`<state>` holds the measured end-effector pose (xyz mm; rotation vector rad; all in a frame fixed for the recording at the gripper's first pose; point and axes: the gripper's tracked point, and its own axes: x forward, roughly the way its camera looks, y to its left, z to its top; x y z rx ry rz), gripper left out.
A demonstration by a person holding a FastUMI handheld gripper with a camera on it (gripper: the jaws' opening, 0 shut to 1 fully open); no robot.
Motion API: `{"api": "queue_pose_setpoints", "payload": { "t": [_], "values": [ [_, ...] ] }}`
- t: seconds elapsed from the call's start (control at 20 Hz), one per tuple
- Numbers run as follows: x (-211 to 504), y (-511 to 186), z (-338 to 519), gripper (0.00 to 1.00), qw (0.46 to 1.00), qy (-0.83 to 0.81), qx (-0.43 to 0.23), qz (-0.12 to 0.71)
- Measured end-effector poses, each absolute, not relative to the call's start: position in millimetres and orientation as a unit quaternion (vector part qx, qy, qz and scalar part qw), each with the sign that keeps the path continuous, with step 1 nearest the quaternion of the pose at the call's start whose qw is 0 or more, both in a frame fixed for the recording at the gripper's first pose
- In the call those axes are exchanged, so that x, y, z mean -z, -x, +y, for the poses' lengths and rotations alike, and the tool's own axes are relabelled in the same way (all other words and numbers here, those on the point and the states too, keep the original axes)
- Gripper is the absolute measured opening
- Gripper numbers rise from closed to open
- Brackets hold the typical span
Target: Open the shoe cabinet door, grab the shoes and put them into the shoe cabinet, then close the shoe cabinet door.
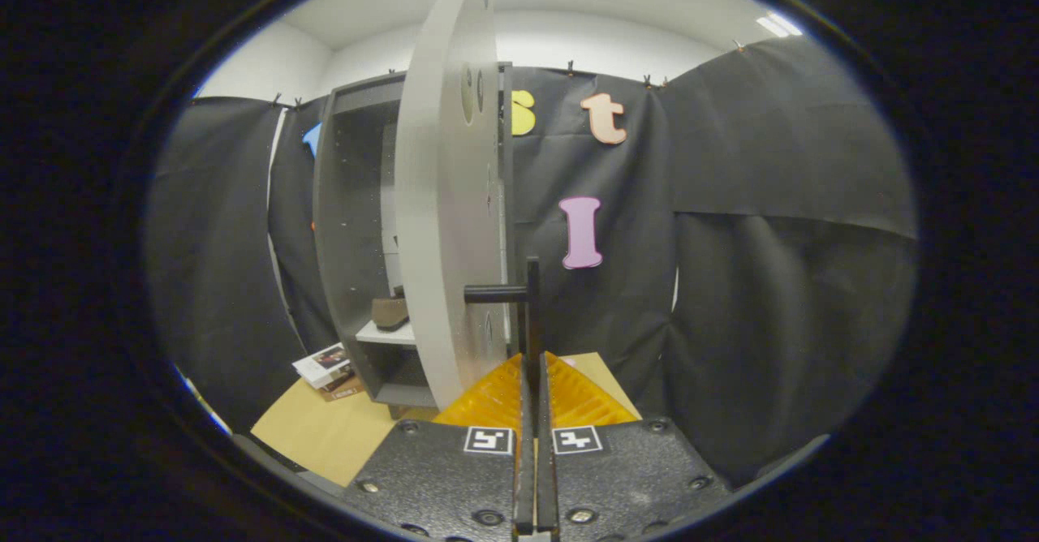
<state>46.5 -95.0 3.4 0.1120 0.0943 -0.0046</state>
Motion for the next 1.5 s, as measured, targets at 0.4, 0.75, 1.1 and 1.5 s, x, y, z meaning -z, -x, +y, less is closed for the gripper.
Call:
{"api": "queue_pose_setpoints", "payload": {
  "t": [0.4, 0.75, 1.1, 1.5],
  "values": [
    [-3, -43, -111, 0.05, 0.996, -0.054, 0.002, 0.065],
    [2, 0, -134, 0.66, 0.997, -0.034, 0.052, 0.053],
    [37, 36, -79, 1.0, 0.998, -0.04, 0.031, 0.047],
    [180, 9, 35, 1.0, 0.989, -0.054, -0.04, 0.13]
  ]
}}
